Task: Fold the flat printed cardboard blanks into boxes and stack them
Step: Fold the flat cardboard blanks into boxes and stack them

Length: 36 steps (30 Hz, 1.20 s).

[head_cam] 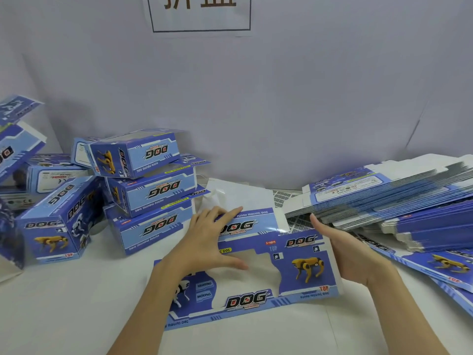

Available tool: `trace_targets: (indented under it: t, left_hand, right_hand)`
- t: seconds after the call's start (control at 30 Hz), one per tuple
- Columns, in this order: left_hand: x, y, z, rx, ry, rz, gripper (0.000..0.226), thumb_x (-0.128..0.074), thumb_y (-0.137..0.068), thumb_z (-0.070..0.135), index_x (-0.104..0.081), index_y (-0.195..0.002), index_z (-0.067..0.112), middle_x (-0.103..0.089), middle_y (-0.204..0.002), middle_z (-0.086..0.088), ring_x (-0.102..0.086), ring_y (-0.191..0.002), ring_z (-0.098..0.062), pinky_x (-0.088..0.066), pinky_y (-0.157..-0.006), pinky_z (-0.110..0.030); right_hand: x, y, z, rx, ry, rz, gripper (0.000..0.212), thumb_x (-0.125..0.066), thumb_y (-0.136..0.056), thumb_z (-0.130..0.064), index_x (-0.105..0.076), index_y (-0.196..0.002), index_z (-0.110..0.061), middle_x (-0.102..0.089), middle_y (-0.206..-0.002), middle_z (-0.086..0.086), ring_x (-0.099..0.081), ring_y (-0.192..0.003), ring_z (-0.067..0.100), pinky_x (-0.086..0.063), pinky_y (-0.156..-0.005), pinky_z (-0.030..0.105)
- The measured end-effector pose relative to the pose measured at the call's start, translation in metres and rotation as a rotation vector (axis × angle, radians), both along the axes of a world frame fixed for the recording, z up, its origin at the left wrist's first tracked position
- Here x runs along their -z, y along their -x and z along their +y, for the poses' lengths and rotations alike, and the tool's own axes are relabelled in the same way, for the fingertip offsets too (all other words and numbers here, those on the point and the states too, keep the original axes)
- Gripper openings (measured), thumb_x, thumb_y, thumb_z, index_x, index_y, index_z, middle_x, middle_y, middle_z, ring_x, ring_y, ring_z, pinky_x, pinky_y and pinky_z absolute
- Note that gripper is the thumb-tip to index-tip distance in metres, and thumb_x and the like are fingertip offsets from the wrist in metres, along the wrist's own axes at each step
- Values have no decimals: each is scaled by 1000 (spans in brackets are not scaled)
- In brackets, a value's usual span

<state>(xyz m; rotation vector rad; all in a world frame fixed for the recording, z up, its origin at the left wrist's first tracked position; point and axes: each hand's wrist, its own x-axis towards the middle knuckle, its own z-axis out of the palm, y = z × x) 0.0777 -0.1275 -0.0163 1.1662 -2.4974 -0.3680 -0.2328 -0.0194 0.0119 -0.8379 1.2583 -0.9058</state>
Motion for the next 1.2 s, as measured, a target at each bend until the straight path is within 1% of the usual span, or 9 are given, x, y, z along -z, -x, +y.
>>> trace_targets:
  t: [0.1,0.33,0.53,0.63,0.7,0.8,0.93,1.1,1.2]
  left_hand:
    - [-3,-4,2,11,-9,-22,116,-61,-63,96,-10,-159,56,-33,-134,26,-28,-120,0,-29,-110,-28]
    - [-15,-6,11,31,-92,75,95,-56,-68,96,-26,-153,64,-54,-124,29,-56,-110,5,-49,-98,-26]
    - [-20,-5,18,10,-70,99,86,-52,-69,98,-39,-147,63,-63,-114,34,-61,-97,8,-52,-91,-25]
    - [-25,-4,19,-14,0,21,93,-38,-68,104,-33,-151,61,-58,-112,33,-59,-94,6,-50,-90,-28]
    - [-28,-6,17,-70,57,27,94,-35,-71,103,-33,-153,57,-60,-120,27,-59,-98,2,-51,-94,-36]
    - [-31,-13,13,-197,1,278,89,-42,-73,100,-41,-150,56,-66,-124,25,-63,-104,-2,-54,-92,-39]
    - [-34,-8,16,-245,-138,508,85,-43,-69,102,-51,-141,58,-69,-107,32,-65,-98,5,-54,-81,-27]
    - [-34,1,22,-210,-267,580,18,-54,-84,86,-44,-99,90,-60,-92,54,-57,-89,29,-44,-72,-15]
    - [-38,0,24,-127,-512,699,14,-62,-87,76,-64,-100,73,-77,-99,25,-75,-87,1,-61,-65,-22]
  right_hand:
    - [4,-1,0,54,13,-20,104,-86,-61,-75,-62,-144,-16,-70,-134,20,-71,-118,43,-62,-90,53]
    - [1,1,-2,117,228,-163,75,-85,-43,-88,-86,-97,-37,-82,-98,4,-71,-66,27,-62,-64,36]
    - [-3,5,-2,156,231,-247,78,-65,-77,-81,-84,-109,-12,-79,-109,19,-77,-73,34,-63,-62,42]
    - [-4,12,-6,183,299,-73,81,-44,-95,-74,-78,-121,-5,-73,-127,23,-71,-113,44,-59,-91,50]
    - [0,14,-13,342,418,-13,72,-38,-105,-61,-76,-121,-2,-76,-120,19,-65,-124,48,-54,-95,47]
    - [9,-1,-21,560,570,11,54,-42,-107,-53,-71,-125,-10,-80,-111,11,-68,-122,41,-55,-92,40]
    - [12,-53,-28,350,579,-28,56,-53,-100,-66,-47,-150,-43,-73,-133,7,-74,-117,28,-61,-94,46]
    - [30,-112,-31,200,617,68,105,-84,-75,-69,-19,-156,-60,-68,-138,-16,-71,-120,13,-64,-88,43]
    - [35,-121,-31,282,613,22,104,-85,-74,-64,-19,-154,-64,-69,-132,-23,-70,-120,9,-65,-87,38]
